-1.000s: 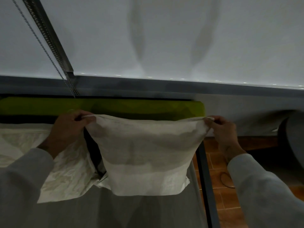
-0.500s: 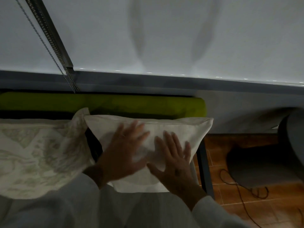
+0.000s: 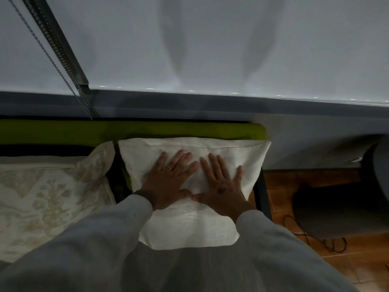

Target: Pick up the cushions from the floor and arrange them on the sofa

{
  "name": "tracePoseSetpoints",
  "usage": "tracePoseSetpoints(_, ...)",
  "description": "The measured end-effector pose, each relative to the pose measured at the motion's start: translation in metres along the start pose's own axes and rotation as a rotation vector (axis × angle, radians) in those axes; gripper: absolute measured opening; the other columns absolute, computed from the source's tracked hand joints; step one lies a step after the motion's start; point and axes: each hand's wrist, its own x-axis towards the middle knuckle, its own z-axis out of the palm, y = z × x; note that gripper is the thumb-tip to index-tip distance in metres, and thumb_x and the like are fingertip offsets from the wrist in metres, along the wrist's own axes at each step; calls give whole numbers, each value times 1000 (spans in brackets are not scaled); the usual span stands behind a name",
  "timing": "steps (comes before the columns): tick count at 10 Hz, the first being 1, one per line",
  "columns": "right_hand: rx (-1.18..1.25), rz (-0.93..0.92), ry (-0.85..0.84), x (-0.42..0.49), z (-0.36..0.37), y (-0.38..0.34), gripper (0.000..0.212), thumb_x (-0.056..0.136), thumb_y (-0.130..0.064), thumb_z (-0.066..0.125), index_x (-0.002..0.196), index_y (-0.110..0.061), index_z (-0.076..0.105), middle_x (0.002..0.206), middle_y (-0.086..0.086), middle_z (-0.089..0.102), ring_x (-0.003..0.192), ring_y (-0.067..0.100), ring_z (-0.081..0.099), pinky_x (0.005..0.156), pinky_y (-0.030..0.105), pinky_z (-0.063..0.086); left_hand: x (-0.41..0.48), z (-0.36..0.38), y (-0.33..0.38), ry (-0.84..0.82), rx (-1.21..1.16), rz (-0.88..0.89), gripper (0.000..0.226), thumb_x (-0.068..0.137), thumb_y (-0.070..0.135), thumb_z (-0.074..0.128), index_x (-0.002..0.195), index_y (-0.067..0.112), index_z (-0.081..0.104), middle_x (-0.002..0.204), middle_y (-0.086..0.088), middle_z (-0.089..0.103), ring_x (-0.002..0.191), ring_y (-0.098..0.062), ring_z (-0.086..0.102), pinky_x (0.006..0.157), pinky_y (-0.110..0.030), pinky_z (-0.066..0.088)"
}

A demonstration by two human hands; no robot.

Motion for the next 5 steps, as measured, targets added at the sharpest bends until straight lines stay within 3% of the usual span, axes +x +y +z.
tracePoseSetpoints(3,82,-60,-20,-31,-21,7,110,88,-72,59,165,-37,-12,175,-4,-21,160,21,-20,121,71,-8,-9,-24,13,-60,-47,19,88,92,64,43,159,31,-5,170,-4,-11,155,-25,-15,119,-57,-12)
tracePoseSetpoints(5,190,-37,9,-71,-55,1,98,96,-58,61,166,-34,-3,177,-2,-9,162,23,-8,129,57,1,-47,-66,19,-56,-144,-71,74,98,58,41,160,32,12,171,-2,-2,156,-21,-6,121,-53,-4)
